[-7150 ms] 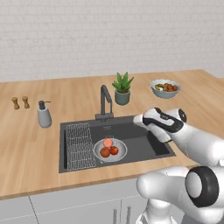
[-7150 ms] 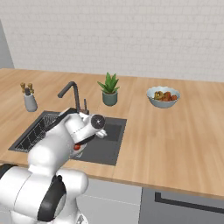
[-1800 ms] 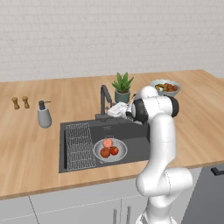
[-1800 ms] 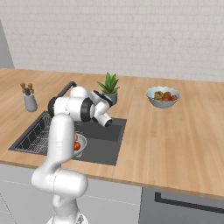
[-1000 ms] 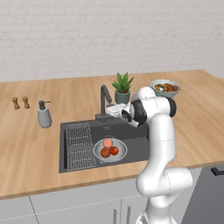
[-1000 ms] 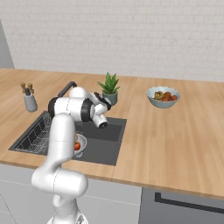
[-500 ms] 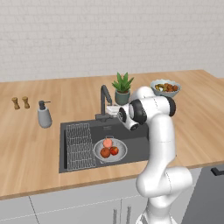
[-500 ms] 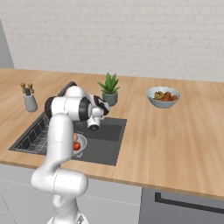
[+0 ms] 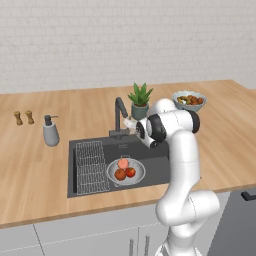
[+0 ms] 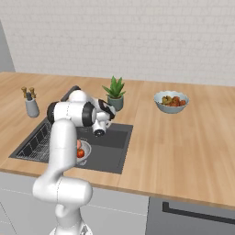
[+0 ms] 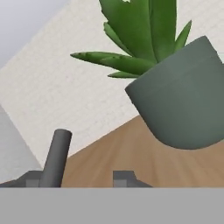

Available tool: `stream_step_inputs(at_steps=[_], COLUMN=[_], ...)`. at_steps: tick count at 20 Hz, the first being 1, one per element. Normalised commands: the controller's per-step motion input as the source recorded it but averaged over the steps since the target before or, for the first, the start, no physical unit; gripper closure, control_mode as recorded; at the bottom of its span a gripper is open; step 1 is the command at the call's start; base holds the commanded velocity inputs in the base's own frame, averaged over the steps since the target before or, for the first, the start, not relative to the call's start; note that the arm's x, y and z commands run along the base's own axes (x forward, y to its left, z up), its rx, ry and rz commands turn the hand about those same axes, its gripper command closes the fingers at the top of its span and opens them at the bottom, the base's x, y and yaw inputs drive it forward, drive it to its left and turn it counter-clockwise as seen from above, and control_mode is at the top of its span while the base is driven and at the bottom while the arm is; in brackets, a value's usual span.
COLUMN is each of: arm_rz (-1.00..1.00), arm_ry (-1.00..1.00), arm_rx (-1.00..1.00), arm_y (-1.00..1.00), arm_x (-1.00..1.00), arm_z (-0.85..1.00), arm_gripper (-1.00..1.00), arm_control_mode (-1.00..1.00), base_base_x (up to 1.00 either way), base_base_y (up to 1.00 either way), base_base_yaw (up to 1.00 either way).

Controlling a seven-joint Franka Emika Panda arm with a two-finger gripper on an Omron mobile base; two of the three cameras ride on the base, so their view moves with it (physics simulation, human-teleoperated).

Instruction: Put the colander in the sink, put the apple, orange, peach in the colander, and turn on the sink faucet and pour water over the colander.

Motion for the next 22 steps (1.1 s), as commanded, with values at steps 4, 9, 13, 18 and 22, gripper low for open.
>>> stream_step_inputs(at_steps=[4, 9, 13, 18, 22], arm_rz=[-0.03, -0.04, -0.05, -0.03, -0.04], arm_ry=[0.16, 0.15, 0.06, -0.13, -0.21], arm_rx=[0.28, 0.27, 0.33, 0.71, 0.7], arm_y=[-1.0, -1.0, -1.0, -0.78, -0.74], arm_x=[0.74, 0.72, 0.44, -0.05, -0.27], arm_z=[-0.38, -0.48, -0.31, 0.94, 0.93], arm_gripper=[1.0, 1.0, 1.0, 1.0, 1.0], arm_control_mode=[-1.0, -1.0, -1.0, -1.0, -1.0], base_base_x=[0.0, 0.0, 0.0, 0.0, 0.0], base_base_y=[0.0, 0.0, 0.0, 0.0, 0.0], base_base_yaw=[0.0, 0.0, 0.0, 0.0, 0.0])
